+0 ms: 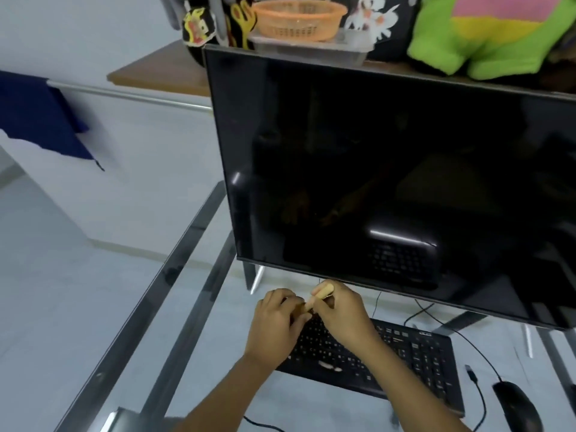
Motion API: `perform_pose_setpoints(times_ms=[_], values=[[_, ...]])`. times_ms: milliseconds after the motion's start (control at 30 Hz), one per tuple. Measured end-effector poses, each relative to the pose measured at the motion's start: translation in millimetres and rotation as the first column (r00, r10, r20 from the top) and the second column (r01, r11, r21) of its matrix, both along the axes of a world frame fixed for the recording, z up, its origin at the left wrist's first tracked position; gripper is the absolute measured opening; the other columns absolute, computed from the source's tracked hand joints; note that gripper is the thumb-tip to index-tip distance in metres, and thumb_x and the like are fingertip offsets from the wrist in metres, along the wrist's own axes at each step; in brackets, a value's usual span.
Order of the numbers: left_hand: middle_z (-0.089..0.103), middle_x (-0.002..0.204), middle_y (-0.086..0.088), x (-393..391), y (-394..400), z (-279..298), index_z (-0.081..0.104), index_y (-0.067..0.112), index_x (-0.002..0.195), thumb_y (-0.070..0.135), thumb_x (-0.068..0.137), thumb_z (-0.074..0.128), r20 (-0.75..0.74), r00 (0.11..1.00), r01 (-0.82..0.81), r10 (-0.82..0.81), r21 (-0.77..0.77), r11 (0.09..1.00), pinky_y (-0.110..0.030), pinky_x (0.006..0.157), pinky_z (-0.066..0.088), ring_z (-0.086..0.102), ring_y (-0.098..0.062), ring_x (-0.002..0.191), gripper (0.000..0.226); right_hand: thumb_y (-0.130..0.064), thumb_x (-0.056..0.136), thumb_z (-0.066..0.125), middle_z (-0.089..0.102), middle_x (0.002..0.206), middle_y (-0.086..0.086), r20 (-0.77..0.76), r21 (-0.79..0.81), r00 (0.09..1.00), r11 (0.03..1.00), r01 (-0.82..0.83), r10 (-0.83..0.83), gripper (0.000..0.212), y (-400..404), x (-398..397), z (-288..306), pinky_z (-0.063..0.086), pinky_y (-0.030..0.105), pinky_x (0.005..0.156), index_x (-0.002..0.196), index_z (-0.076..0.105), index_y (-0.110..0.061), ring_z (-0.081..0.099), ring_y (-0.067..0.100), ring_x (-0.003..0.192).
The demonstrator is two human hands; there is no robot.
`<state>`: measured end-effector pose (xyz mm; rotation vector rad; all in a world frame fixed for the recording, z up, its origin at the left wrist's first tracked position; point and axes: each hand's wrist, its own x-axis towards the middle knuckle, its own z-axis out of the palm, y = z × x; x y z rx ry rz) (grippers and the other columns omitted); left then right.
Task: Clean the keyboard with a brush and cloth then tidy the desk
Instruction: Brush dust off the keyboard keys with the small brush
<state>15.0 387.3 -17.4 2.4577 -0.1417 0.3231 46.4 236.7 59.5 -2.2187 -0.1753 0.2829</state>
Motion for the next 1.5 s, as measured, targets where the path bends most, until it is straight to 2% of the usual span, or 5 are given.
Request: perform_pose_setpoints(times_ms=[133, 367, 567, 933, 1500], values=[[0.031, 0.141, 0.018, -20, 36, -21, 0.037, 0.021, 0.143, 0.065, 0.077, 0.060, -0.227, 0.974, -0.014, -0.002, -0.072, 0.997, -0.021, 0.110, 0.017, 0.025, 0.001, 0.132, 0.083, -0.013, 0.092, 0.059, 0.070, 0.077, -0.009, 0.087, 0.133, 0.981, 0.978, 0.162, -0.174, 0.010, 8, -7, -13, 0.047, 0.015, 0.063, 0.087, 0.062, -0.022, 0.065, 0.003, 0.073], [0.006, 0.145, 0.025, -34, 47, -39, 0.006, 0.027, 0.152, 0.070, 0.073, 0.061, -0.376, 0.923, 0.053, -0.080, -0.081, 0.995, -0.022, 0.114, -0.006, -0.005, 0.006, 0.136, 0.105, -0.008, 0.092, 0.060, 0.061, 0.086, -0.016, 0.253, 0.053, 0.963, 0.995, 0.083, -0.094, 0.019, 28, -2, -30, 0.041, 0.005, 0.064, 0.086, 0.058, -0.026, 0.059, -0.003, 0.077], [0.010, 0.150, 0.022, -35, 49, -46, 0.006, 0.027, 0.152, 0.079, 0.069, 0.057, -0.361, 0.923, 0.115, -0.132, -0.068, 0.991, -0.029, 0.118, -0.004, -0.004, -0.001, 0.142, 0.111, -0.012, 0.093, 0.057, 0.066, 0.088, -0.011, 0.185, -0.046, 0.980, 0.997, -0.062, 0.069, 0.012, 40, 5, -33, 0.046, 0.014, 0.063, 0.087, 0.060, -0.022, 0.060, 0.001, 0.072], [0.005, 0.154, 0.022, -35, 50, -47, 0.003, 0.028, 0.151, 0.074, 0.070, 0.061, -0.362, 0.924, 0.109, -0.120, -0.051, 0.993, -0.023, 0.115, -0.010, -0.009, 0.001, 0.143, 0.110, -0.006, 0.091, 0.059, 0.066, 0.081, -0.006, 0.170, 0.121, 0.960, 0.972, 0.202, -0.220, 0.011, 23, 6, -40, 0.049, 0.016, 0.061, 0.092, 0.063, -0.016, 0.062, 0.004, 0.070], [0.004, 0.146, 0.024, -37, 50, -45, 0.004, 0.026, 0.152, 0.070, 0.072, 0.062, -0.357, 0.925, 0.122, -0.130, -0.045, 0.991, -0.024, 0.115, -0.008, -0.007, 0.003, 0.140, 0.108, -0.018, 0.093, 0.059, 0.065, 0.084, -0.011, 0.171, -0.036, 0.982, 0.997, -0.071, 0.076, 0.003, 31, 4, -28, 0.046, 0.009, 0.063, 0.096, 0.060, -0.018, 0.062, -0.002, 0.074]])
